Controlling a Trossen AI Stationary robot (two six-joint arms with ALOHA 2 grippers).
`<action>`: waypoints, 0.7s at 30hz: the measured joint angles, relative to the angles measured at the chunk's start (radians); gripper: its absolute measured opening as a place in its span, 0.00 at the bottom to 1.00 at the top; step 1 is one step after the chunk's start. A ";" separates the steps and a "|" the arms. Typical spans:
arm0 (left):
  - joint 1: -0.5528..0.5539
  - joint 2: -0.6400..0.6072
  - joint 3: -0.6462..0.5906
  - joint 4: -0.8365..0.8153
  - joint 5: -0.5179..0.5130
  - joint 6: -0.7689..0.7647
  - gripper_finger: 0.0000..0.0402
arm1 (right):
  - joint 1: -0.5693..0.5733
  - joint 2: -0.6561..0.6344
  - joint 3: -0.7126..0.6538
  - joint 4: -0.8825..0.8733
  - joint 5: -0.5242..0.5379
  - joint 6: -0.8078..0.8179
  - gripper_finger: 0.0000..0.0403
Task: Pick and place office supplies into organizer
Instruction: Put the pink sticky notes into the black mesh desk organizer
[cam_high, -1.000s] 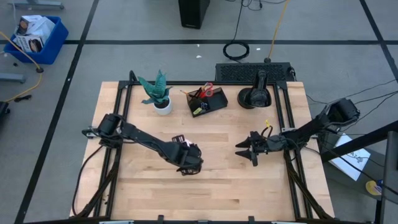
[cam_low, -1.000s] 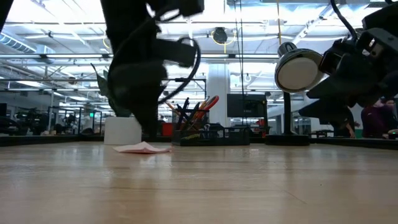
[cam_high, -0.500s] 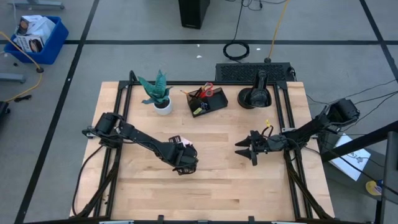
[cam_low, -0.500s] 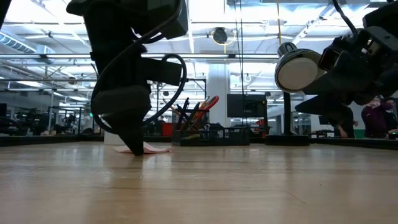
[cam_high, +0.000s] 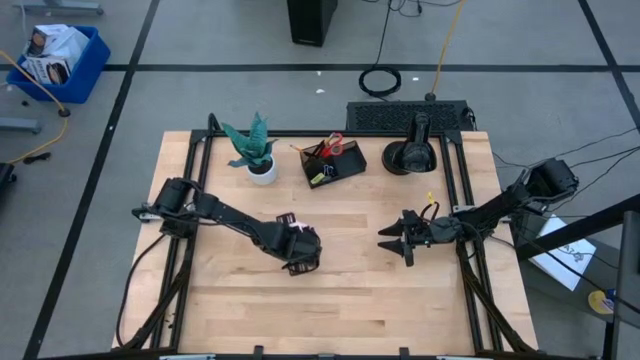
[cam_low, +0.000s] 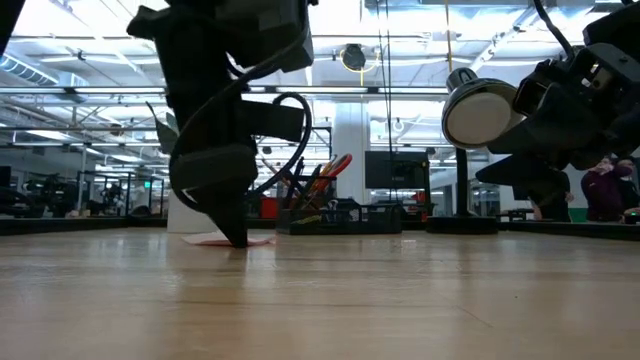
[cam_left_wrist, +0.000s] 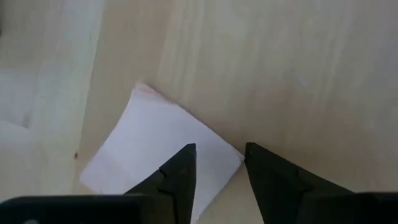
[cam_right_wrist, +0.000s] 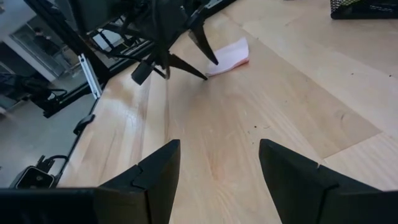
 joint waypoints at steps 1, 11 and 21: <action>0.007 0.000 -0.009 0.011 0.008 0.003 0.36 | 0.000 0.000 0.000 0.000 0.000 0.002 0.52; 0.042 -0.016 -0.110 0.151 0.114 -0.040 0.15 | 0.000 0.000 0.001 -0.005 -0.001 -0.004 0.52; 0.010 -0.001 -0.050 0.139 0.055 -0.018 0.01 | 0.000 0.000 0.023 -0.005 -0.002 -0.045 0.52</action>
